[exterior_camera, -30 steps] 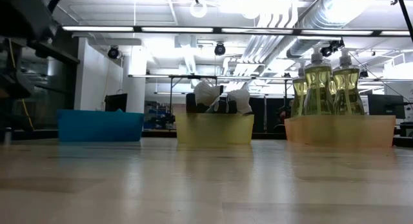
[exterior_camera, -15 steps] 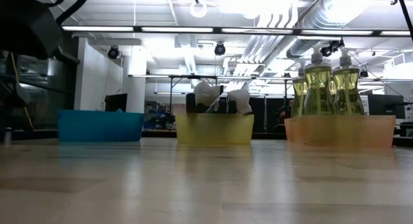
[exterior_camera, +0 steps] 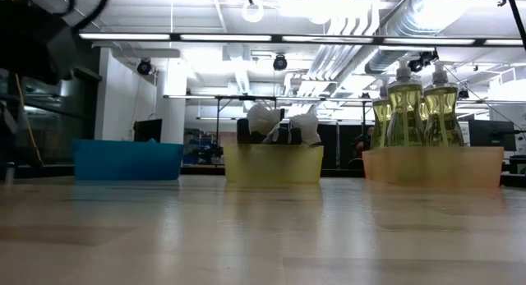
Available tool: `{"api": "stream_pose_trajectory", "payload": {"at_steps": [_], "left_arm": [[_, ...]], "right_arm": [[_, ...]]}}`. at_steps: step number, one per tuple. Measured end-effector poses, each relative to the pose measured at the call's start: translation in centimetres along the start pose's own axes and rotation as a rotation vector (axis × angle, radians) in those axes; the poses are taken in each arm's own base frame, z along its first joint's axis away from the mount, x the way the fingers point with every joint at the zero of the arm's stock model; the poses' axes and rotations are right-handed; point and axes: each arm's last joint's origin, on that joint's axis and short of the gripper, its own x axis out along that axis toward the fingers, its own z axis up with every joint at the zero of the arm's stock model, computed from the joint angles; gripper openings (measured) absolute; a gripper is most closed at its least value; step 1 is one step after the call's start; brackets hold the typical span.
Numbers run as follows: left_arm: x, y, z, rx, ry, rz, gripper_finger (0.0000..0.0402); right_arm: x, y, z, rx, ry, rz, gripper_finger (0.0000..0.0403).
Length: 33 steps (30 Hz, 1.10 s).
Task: Pick & Place Kitchen Sink Supplies
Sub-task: Put the blue dishwashing sponge into the blue bin
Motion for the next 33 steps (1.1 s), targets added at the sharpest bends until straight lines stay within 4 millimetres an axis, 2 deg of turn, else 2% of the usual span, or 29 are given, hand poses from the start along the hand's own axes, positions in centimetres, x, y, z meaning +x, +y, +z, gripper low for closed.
{"api": "stream_pose_trajectory", "payload": {"at_steps": [6, 13, 22, 33], "left_arm": [[0.2, -0.5, -1.1, -0.007, -0.029, 0.018, 0.0202], [0.2, -0.5, -1.0, -0.042, -0.057, 0.021, 0.0202], [1.6, -0.3, -1.2, -0.072, -0.026, 0.037, 0.0202], [2.0, -0.2, -1.2, -0.084, -0.022, 0.043, 0.0202]], "right_arm": [[-0.2, 0.3, -0.2, 0.004, -0.005, 0.002, 0.022], [-0.3, 0.4, -0.3, 0.0, -0.015, -0.007, 0.022], [-0.4, 0.7, -0.5, 0.003, -0.013, 0.001, 0.022], [-0.8, 1.2, -0.9, 0.003, -0.021, 0.006, 0.022]]}}
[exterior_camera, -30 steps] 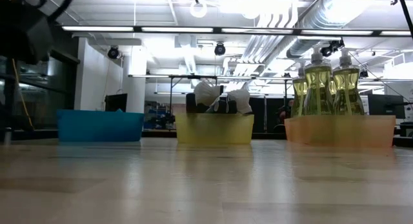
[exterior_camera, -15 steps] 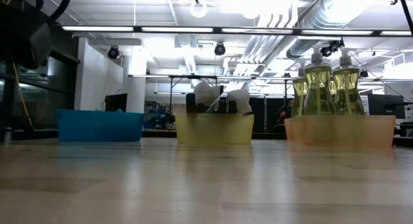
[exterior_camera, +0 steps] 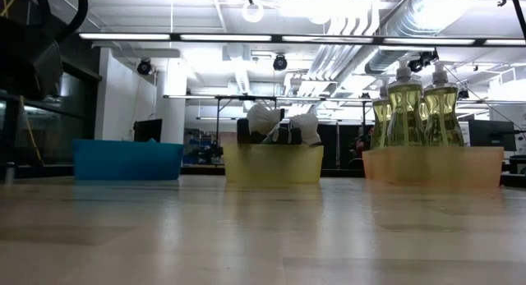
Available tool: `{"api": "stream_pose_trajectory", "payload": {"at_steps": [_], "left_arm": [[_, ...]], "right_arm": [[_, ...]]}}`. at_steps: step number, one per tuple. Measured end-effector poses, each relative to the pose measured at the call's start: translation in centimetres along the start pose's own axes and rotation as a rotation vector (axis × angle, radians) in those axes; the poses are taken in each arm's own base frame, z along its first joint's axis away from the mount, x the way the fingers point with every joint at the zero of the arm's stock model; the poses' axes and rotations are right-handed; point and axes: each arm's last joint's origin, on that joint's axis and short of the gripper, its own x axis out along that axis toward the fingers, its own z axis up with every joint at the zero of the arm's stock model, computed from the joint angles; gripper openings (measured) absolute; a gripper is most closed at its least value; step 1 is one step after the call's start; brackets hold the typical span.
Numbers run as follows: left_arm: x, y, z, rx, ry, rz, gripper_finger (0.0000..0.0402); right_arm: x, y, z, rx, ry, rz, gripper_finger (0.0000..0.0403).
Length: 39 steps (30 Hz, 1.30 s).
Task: Pick & Place Kitchen Sink Supplies
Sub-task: Put the blue dishwashing sponge into the blue bin
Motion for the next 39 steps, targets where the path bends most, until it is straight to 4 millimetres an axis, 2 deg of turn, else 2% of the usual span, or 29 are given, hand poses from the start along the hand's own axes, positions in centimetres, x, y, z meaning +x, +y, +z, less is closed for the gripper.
{"api": "stream_pose_trajectory", "payload": {"at_steps": [8, 14, 17, 26, 32, 39], "left_arm": [[1.1, 0.3, -0.1, -0.002, 0.014, 0.037, 0.0202], [1.2, 0.5, 0.0, 0.003, -0.012, 0.061, 0.0197], [1.3, 0.7, -0.1, 0.004, -0.013, 0.079, 0.0175], [1.3, 1.0, -0.1, 0.021, -0.017, 0.109, 0.0072], [1.3, 1.1, -0.1, 0.02, -0.019, 0.119, 0.0018], [1.4, 0.9, 0.0, 0.023, -0.046, 0.092, 0.0003]], "right_arm": [[-0.3, 0.5, -0.4, 0.002, -0.004, 0.007, 0.022], [-0.5, 0.8, -0.6, -0.005, -0.013, 0.005, 0.022], [-0.6, 0.8, -0.7, -0.001, -0.013, 0.006, 0.022], [-0.6, 0.8, -0.7, -0.001, -0.013, 0.006, 0.022], [-0.7, 0.9, -0.8, -0.005, -0.014, 0.006, 0.022], [-0.7, 0.9, -0.8, -0.006, -0.014, 0.006, 0.022]]}}
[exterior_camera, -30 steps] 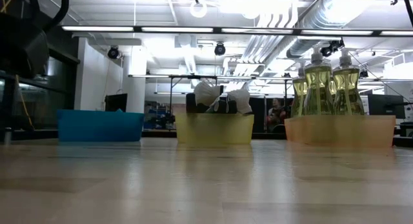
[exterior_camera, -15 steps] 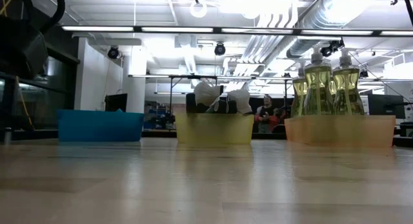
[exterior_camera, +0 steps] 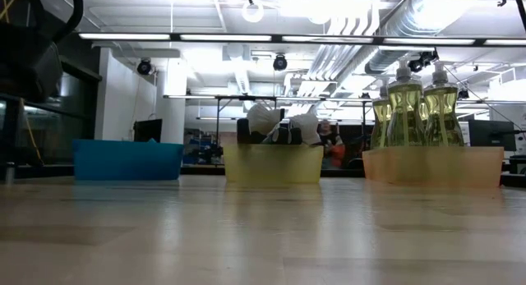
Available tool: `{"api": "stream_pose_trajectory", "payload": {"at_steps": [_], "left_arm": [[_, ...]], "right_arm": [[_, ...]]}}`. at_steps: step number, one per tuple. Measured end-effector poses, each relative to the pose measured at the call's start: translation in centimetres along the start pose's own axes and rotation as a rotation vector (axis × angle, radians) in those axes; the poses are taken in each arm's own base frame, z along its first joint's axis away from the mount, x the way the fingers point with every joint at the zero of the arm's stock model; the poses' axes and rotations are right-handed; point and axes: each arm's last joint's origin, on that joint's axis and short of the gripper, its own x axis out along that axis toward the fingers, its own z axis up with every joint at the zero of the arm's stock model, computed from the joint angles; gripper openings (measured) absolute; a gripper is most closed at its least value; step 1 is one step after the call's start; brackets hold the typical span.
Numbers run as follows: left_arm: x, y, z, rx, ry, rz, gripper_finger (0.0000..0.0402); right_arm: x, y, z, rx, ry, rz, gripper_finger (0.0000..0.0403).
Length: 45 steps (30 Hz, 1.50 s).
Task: Pick & Place Kitchen Sink Supplies
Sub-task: Put the blue dishwashing sponge into the blue bin
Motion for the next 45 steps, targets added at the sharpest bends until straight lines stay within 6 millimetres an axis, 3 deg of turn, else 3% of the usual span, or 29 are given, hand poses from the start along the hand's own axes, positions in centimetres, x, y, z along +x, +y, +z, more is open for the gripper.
{"api": "stream_pose_trajectory", "payload": {"at_steps": [7, 20, 29, 37, 45], "left_arm": [[-1.0, -0.4, 0.3, -0.003, -0.058, -0.039, 0.0001], [-3.9, -0.7, 1.5, -0.071, -0.446, -0.013, 0.0], [-6.4, 0.4, 1.9, -0.133, -0.729, 0.109, 0.0], [-10.6, 3.6, 1.5, -0.3, -1.018, 0.269, 0.0], [-12.9, 7.5, 2.5, -0.469, -1.055, 0.489, 0.0]], "right_arm": [[0.0, 0.0, 0.0, -0.005, -0.001, 0.001, 0.022], [0.2, 0.5, 0.5, 0.006, -0.069, 0.007, 0.022], [1.2, 1.3, 0.1, -0.047, -0.024, 0.012, 0.022], [1.3, 1.2, 0.0, -0.058, -0.016, -0.011, 0.022], [1.3, 1.0, -0.1, -0.065, -0.02, -0.035, 0.022]]}}
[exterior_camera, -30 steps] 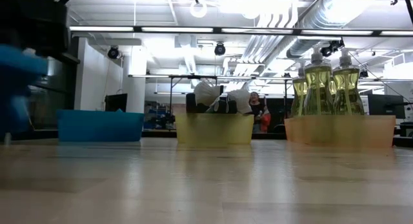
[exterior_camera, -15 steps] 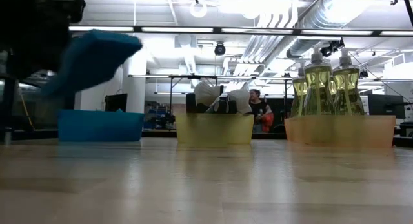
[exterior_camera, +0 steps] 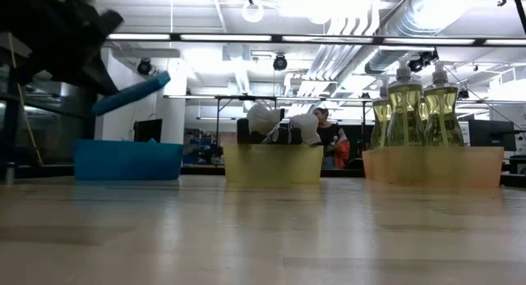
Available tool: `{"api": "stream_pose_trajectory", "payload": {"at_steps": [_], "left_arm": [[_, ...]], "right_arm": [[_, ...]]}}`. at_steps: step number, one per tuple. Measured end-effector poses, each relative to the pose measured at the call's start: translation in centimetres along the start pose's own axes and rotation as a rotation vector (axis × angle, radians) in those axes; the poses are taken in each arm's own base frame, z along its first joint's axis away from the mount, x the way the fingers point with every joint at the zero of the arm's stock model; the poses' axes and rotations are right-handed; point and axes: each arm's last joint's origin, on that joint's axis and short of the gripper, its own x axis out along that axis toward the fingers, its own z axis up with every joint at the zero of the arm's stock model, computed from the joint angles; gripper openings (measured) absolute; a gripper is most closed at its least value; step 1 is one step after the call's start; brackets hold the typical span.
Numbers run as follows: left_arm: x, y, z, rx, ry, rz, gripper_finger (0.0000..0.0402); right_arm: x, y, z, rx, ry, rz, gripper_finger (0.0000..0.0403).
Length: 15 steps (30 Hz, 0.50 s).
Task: Pick & Place Kitchen Sink Supplies
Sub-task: Put the blue dishwashing sponge into the blue bin
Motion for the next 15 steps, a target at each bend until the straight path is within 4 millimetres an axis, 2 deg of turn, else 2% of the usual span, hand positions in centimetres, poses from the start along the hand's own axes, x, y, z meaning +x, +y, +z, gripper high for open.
{"api": "stream_pose_trajectory", "payload": {"at_steps": [15], "left_arm": [[3.8, 2.8, 3.7, -0.025, -0.091, 0.418, 0.0]], "right_arm": [[0.4, -0.8, 0.3, 0.008, -0.001, -0.061, 0.022]]}}
